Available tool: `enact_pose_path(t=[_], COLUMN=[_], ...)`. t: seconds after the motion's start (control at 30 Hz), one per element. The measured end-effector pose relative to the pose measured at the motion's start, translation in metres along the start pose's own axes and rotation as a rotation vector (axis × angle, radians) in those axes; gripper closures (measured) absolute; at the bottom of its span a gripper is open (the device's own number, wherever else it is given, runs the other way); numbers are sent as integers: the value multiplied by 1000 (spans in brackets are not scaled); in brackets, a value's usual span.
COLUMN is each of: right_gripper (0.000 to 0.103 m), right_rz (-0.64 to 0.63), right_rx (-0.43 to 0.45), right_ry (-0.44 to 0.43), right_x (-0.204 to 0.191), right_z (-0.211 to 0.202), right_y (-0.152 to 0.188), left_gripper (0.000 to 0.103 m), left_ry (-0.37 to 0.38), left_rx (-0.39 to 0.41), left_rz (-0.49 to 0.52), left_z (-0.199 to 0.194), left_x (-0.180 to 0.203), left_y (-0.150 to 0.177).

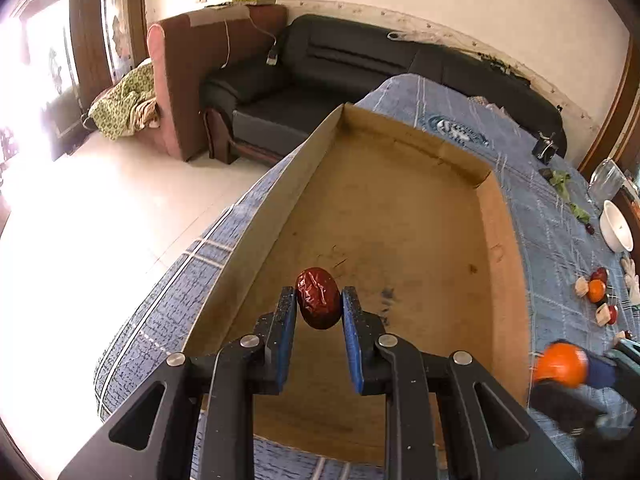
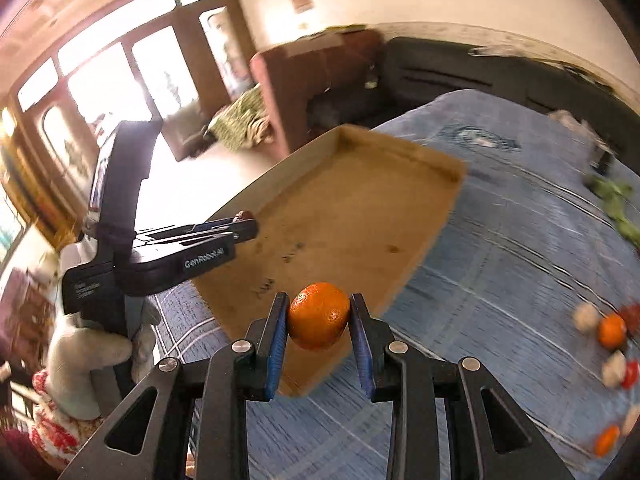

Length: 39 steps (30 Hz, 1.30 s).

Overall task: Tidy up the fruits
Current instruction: 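Carry the red date in the left tool while the right tool carries an orange into the cardboard tray, then return both tools to the fruit pile on the tablecloth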

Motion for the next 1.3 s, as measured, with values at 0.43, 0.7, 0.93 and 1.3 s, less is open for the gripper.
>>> enact_pose_path(t=[0.43,0.7,0.93,1.3], right_gripper=[69,50,43,40], right_rz=[-26,-35,-9,259], right_rx=[-103,-44,57,205], right_ry=[29,26,35,187], right_x=[2,-8,-7,76], right_z=[60,41,-8,-126], right_y=[13,11,19,90], left_gripper=[74,50,43,41], left_ry=[-4,-14,26,149], left_rx=[-34,16,72,89], left_rz=[10,-41,-69,38], left_z=[7,-17,-44,-66], left_x=[-3,-16,-13,54], left_y=[9,4,-2,-1])
Point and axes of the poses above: each gripper's, at about its wrist camera, not at the fingertips, and z roughly the way its jaws point, x to its right, y to its underside, the point moved 1 cm from there along z, roughly the way its jaws point, and after that the axes turned 12 degrees about -y, right-handed, at the moved point
